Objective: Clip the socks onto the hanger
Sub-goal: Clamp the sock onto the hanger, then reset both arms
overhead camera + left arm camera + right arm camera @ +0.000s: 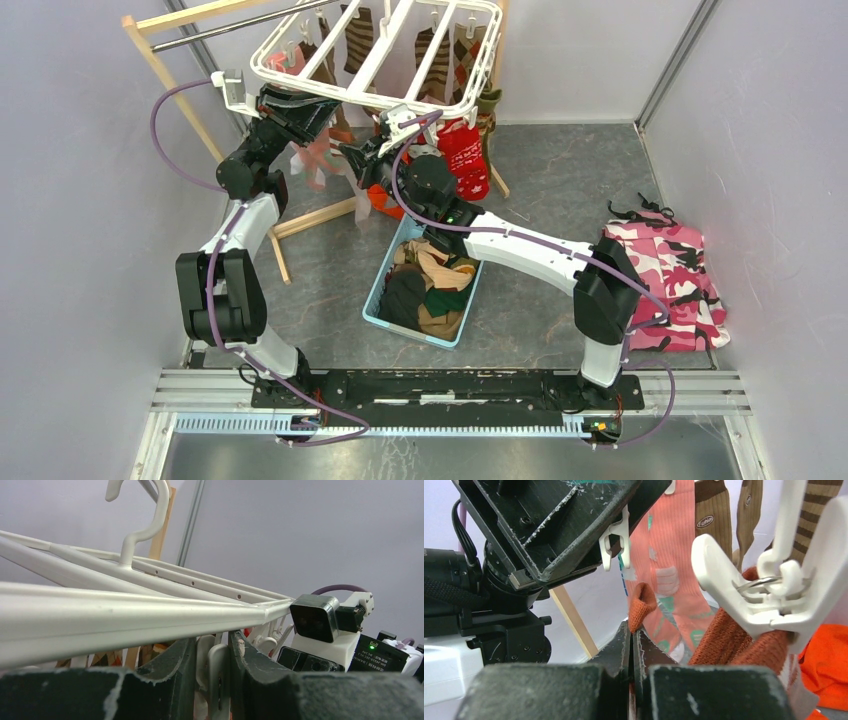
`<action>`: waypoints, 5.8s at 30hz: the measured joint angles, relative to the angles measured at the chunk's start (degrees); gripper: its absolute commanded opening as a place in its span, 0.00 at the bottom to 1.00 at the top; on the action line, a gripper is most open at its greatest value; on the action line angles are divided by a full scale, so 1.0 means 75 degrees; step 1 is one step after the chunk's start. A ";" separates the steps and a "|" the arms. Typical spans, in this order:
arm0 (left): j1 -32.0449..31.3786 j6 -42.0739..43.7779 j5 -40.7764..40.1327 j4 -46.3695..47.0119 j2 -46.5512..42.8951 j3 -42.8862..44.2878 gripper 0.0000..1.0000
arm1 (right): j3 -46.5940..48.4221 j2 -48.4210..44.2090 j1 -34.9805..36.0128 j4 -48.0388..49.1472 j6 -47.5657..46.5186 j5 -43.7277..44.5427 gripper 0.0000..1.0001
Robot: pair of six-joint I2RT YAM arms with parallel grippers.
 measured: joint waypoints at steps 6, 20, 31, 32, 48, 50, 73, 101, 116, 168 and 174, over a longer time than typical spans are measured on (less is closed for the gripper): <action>-0.0006 -0.0003 -0.0029 0.0003 0.0000 0.0000 0.02 | 0.0006 0.0000 0.0023 0.0149 -0.0131 -0.0067 0.00; -0.0006 -0.0006 -0.0038 0.0003 0.0000 0.0000 0.02 | 0.0210 0.0000 0.0047 0.0353 -0.0335 -0.0064 0.00; -0.0006 -0.0006 -0.0050 0.0003 0.0000 0.0000 0.02 | 0.0353 0.0000 0.0050 0.0376 -0.0411 -0.0073 0.00; -0.0006 -0.0006 -0.0052 0.0003 0.0000 0.0000 0.02 | 0.0344 0.0000 0.0050 0.0382 -0.0411 -0.0093 0.00; -0.0006 -0.0009 -0.0061 0.0003 0.0000 0.0015 0.02 | -0.0055 -0.0073 0.0052 0.0449 -0.0527 -0.0478 0.00; -0.0006 -0.0009 -0.0061 0.0003 0.0000 0.0015 0.02 | -0.0055 -0.0073 0.0052 0.0463 -0.0565 -0.0487 0.00; -0.0006 -0.0020 -0.0061 0.0003 0.0000 0.0015 0.02 | 0.0338 -0.0073 0.0096 0.0539 -0.0901 -0.0388 0.00; -0.0006 -0.0201 -0.0061 0.0003 -0.0067 0.0026 0.60 | 0.0530 -0.0073 0.0093 0.0347 -0.1431 0.0079 0.11; 0.0017 0.0845 -0.0536 -0.1448 -0.1667 -0.0778 0.91 | -0.0379 -0.0580 0.0093 0.0414 -0.1402 0.0041 0.64; 0.0093 0.7804 -0.4564 -1.5585 -0.9142 -0.2259 1.00 | -0.5091 -0.7965 0.0044 -0.6199 -0.0708 0.8690 0.98; 0.0082 0.8166 -0.5097 -1.5647 -0.9171 -0.2151 1.00 | -0.4945 -0.7994 0.0044 -0.5627 -0.1731 0.8629 0.98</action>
